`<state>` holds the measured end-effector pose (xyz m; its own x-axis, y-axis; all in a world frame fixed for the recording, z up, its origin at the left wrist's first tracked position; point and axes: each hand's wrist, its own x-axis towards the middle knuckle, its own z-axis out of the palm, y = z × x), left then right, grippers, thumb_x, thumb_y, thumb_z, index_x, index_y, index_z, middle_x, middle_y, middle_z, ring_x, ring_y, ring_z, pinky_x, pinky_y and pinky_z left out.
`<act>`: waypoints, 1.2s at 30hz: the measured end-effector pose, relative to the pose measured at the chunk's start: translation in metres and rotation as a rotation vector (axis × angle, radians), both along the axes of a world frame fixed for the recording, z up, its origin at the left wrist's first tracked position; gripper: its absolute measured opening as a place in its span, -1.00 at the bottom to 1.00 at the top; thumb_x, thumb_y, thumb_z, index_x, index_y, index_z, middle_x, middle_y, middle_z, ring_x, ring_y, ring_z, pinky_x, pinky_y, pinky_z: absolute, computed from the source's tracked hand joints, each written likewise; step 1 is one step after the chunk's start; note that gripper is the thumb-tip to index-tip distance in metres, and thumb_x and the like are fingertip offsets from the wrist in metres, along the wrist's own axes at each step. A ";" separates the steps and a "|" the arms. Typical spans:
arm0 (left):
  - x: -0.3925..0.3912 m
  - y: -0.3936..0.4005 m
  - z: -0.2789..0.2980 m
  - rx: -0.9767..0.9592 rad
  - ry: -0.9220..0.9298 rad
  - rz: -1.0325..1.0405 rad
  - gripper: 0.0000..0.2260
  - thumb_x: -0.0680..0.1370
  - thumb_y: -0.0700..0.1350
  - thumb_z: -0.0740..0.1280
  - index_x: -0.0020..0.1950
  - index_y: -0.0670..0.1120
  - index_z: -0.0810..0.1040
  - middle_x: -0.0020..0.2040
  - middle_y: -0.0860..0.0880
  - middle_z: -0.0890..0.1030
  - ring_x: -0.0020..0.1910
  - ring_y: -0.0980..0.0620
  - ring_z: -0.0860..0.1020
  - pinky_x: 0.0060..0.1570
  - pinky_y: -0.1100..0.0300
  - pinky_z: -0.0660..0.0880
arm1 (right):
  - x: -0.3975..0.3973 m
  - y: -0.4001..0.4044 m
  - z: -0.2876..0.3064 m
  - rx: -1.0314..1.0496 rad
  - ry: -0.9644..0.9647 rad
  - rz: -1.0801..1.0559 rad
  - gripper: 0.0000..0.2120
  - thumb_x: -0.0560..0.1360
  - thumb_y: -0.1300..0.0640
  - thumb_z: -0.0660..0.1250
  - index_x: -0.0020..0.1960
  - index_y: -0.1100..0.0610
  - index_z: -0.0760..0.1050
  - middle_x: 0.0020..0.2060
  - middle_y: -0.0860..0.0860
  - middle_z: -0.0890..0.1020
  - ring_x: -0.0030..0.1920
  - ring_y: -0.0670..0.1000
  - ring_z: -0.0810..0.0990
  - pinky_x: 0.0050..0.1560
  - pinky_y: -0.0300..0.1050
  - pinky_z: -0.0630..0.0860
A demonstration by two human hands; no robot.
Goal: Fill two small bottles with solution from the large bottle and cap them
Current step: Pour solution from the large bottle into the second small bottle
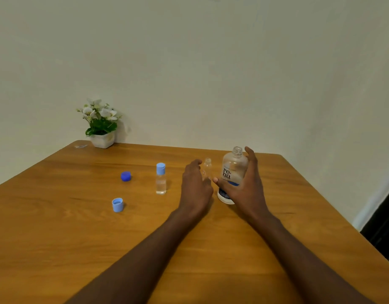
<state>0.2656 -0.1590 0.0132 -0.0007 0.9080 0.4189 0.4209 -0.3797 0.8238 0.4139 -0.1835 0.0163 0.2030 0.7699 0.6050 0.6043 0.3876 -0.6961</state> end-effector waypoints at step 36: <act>-0.029 -0.013 0.000 -0.063 -0.166 -0.137 -0.68 0.61 -0.18 0.42 0.36 -0.02 0.57 0.19 0.07 0.64 0.16 0.14 0.59 0.13 0.20 0.54 | 0.008 0.002 0.004 0.095 -0.033 -0.075 -0.24 0.39 -0.25 0.55 0.46 -0.07 0.32 0.28 -0.14 0.55 0.16 -0.14 0.57 0.12 0.04 0.65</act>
<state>0.2364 -0.1715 0.0135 0.0602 0.9287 0.3659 0.2261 -0.3697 0.9012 0.4221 -0.1817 0.0206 0.2366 0.6919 0.6821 0.6563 0.4039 -0.6374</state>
